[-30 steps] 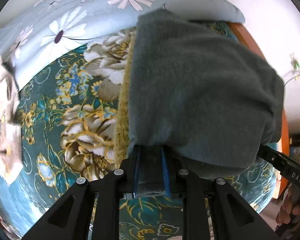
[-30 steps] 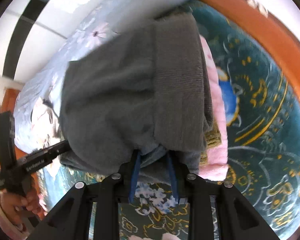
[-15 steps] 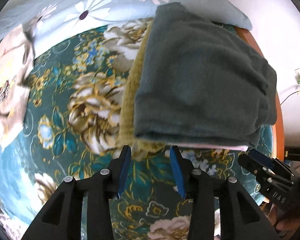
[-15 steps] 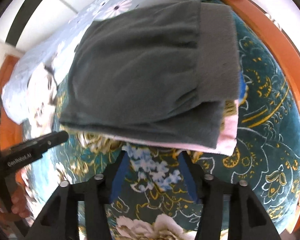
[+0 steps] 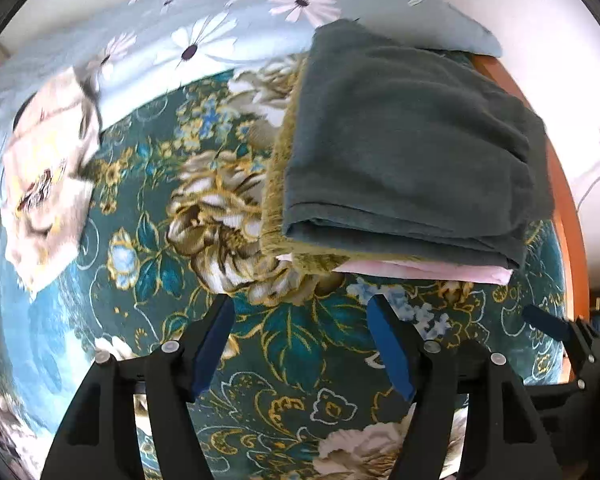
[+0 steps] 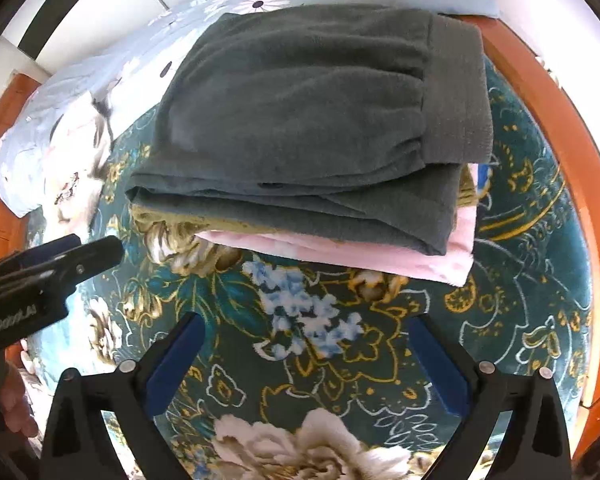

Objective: Fold clothes

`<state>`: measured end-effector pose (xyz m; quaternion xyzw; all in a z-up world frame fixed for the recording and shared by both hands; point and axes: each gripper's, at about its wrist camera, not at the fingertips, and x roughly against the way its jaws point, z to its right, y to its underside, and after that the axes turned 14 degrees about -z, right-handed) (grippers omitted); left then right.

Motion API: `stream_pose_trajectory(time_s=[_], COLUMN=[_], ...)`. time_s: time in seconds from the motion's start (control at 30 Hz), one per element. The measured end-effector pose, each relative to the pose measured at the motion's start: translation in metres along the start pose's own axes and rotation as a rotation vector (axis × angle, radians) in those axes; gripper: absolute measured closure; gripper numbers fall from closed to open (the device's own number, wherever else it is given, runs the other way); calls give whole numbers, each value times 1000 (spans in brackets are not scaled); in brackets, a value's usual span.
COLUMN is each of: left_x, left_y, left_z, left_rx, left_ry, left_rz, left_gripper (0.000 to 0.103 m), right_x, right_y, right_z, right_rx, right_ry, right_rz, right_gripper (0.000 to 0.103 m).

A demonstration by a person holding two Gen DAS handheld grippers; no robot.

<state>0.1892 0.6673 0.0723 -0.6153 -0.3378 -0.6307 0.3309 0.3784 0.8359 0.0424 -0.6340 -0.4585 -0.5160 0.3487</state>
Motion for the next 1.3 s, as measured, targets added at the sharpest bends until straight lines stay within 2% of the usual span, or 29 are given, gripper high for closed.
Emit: stream_pose_trajectory(time_s=[0.13, 0.17, 0.2, 0.3, 0.43, 0.57, 0.8, 1.03, 1.17, 1.3], left_x=[9, 11, 13, 17, 13, 1, -10, -6, -8, -11], left_y=[5, 6, 7, 12, 22, 34, 44, 33, 14, 0], left_z=[0, 0, 0, -3, -8, -13, -21, -19, -21, -27], left_rx=[2, 4, 7, 22, 44, 62, 102, 91, 108, 162], left_ry=[-13, -24, -37, -52, -76, -86, -86, -80, -77, -30], left_rz=[46, 59, 72, 102, 102, 55, 2, -8, -23, -44], left_gripper=[30, 17, 12, 12, 12, 12, 12, 12, 12, 12], right_x=[9, 12, 15, 21, 23, 17, 16, 16, 18, 18], right_y=[2, 3, 4, 6, 9, 9, 6, -3, -9, -12], right_z=[1, 1, 2, 7, 9, 1, -10, -8, -1, 9], right_rx=[12, 21, 26, 4, -14, 30, 73, 51, 26, -7], right_ry=[65, 90, 109, 124, 120, 164, 153, 132, 142, 146], right_rz=[74, 100, 116, 150, 168, 137, 130, 124, 123, 115], right_gripper=[0, 0, 0, 0, 0, 0, 0, 0, 0, 0])
